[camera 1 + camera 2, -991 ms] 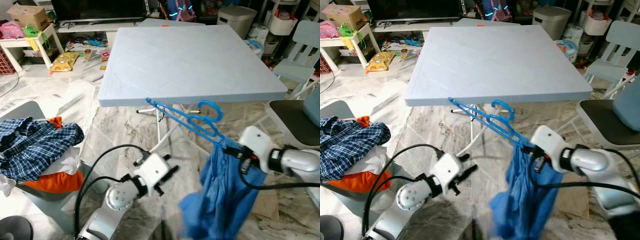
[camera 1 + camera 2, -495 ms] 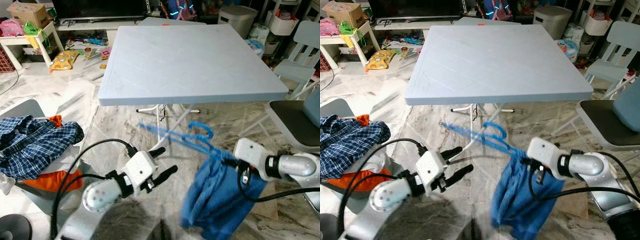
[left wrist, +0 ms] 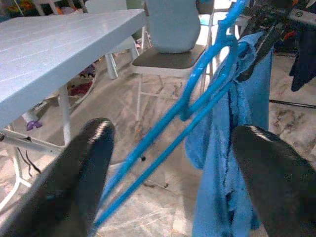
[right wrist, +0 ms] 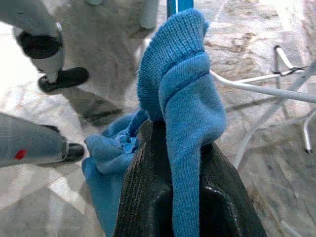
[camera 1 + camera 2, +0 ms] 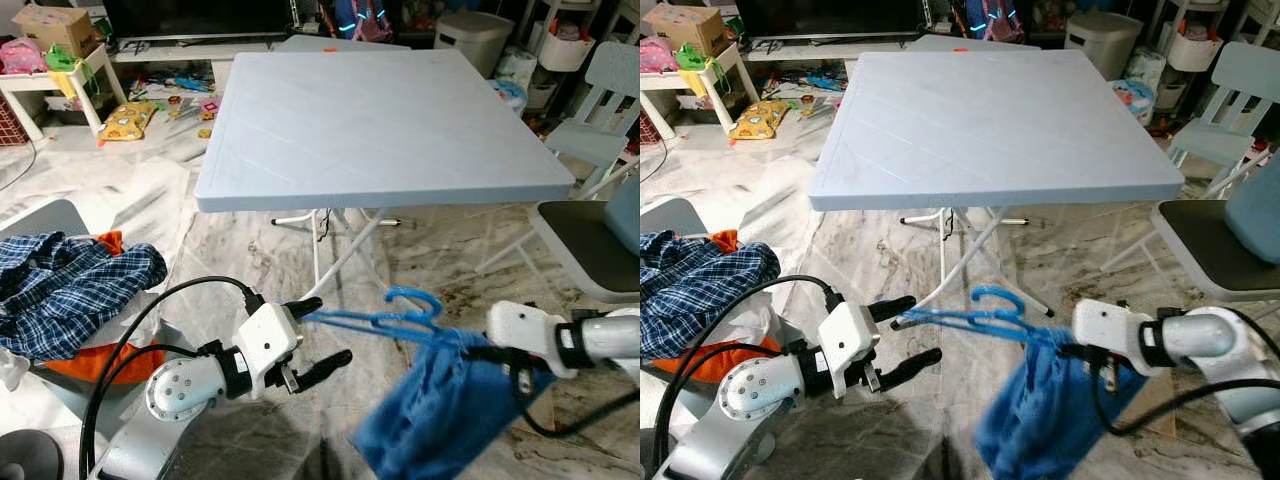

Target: Hang hanger

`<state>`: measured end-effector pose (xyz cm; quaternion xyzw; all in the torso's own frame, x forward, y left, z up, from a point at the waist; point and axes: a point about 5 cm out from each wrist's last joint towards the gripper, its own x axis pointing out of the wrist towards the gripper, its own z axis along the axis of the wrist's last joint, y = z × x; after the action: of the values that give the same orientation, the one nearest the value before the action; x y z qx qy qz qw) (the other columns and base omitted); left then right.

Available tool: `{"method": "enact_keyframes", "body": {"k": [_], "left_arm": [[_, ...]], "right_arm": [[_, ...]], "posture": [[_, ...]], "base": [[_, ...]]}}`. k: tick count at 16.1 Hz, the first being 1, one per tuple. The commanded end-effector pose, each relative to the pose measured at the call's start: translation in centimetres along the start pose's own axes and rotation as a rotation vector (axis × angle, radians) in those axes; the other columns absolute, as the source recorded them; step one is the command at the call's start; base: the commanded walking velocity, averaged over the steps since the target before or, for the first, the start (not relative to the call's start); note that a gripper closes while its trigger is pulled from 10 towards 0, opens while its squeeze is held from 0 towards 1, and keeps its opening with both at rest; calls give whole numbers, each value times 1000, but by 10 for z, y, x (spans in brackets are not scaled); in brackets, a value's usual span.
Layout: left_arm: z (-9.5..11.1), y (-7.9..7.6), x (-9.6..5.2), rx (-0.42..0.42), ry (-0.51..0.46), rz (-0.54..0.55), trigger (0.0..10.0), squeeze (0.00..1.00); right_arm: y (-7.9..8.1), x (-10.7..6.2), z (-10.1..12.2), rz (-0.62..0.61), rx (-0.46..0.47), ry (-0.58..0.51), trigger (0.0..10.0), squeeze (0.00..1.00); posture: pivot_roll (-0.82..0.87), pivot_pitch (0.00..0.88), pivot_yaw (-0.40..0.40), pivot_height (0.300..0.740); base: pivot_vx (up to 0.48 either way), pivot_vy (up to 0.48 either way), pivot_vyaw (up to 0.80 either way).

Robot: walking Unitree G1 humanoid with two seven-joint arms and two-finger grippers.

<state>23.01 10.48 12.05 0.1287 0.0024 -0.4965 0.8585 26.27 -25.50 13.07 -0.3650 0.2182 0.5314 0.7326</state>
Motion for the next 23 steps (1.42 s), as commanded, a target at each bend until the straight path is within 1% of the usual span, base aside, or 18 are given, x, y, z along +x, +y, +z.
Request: {"method": "enact_keyframes", "body": {"k": [1, 2, 3, 4, 6, 8, 10, 11, 13, 14, 15, 16, 19, 20, 21, 22, 23], "left_arm": [[2, 3, -2, 4, 6, -3, 10000, 1000], [2, 3, -2, -2, 8, -8, 10000, 1000], [-1, 4, -2, -8, 26, -36, 10000, 1000], [-2, 5, -1, -4, 30, -43, 10000, 1000], [-2, 6, 2, -2, 33, -54, 10000, 1000], [1, 4, 8, -24, 17, -79, 10000, 1000], [1, 2, 10, -47, 10, -100, 10000, 1000], [3, 0, 12, -67, -4, -139, 10000, 0], [5, -1, 14, -78, -25, -162, 10000, 0], [8, -5, 18, -109, -37, -224, 4980, 0], [7, -5, 21, -114, -35, -244, 510, 0], [6, -5, 22, -127, -27, -259, 0, 0], [2, -4, 21, -123, 18, -338, 0, 0], [1, -3, 21, -122, 31, -354, 2196, 0], [0, -3, 20, -117, 43, -362, 2196, 0], [-3, 1, 17, -82, 84, -371, 10000, 0], [-5, 5, 15, -75, 100, -365, 10000, 0]], "right_arm": [[-4, -8, 6, 6, -40, -17, 10000, 0], [-6, -11, 6, 10, -45, -17, 10000, 0], [-8, -18, 11, 45, -62, -34, 10000, 0], [-9, -23, 16, 68, -101, -46, 10000, 0], [-10, -27, 17, 85, -130, -34, 10000, 0], [-6, -33, 17, 129, -173, -17, 10000, 0], [-7, -33, 20, 129, -178, -27, 10000, 0], [-5, -35, 25, 148, -180, -43, 10000, 0], [-4, -36, 28, 164, -185, -48, 10000, 0], [-4, -36, 30, 163, -203, -48, 10000, 0], [-5, -36, 33, 159, -219, -58, 10000, 0], [-6, -36, 34, 154, -227, -64, 10000, 0], [-3, -37, 40, 159, -238, -78, 10000, 0], [-3, -37, 39, 160, -238, -78, 10000, 0], [-2, -37, 38, 162, -239, -71, 10000, 0], [-2, -37, 36, 164, -242, -62, 10000, 0], [-1, -37, 35, 165, -242, -59, 10000, 0]], "posture": [[-124, 45, -9, 740], [-126, 44, -6, 740], [-130, 42, 0, 740], [-131, 43, 1, 740], [-132, 40, 4, 740], [-137, 38, 8, 740], [-138, 37, 7, 740], [-141, 37, 9, 740], [-145, 37, 8, 740], [-151, 36, 10, 740], [-156, 36, 12, 740], [-157, 36, 12, 740], [-161, 36, 13, 740], [-162, 36, 13, 740], [-161, 37, 13, 740], [-161, 37, 12, 740], [-160, 38, 12, 740]], "base": [[0, 0, 0], [0, 0, 0], [0, 0, 0], [0, 0, 0], [0, 0, 0], [0, 0, 0], [0, 0, 0], [0, 0, 0], [0, 0, 0], [0, 0, 0], [0, 0, 0], [0, 0, 0], [0, 0, 0], [0, 0, 0], [0, 0, 0], [0, 0, 0], [0, 0, 0]]}}
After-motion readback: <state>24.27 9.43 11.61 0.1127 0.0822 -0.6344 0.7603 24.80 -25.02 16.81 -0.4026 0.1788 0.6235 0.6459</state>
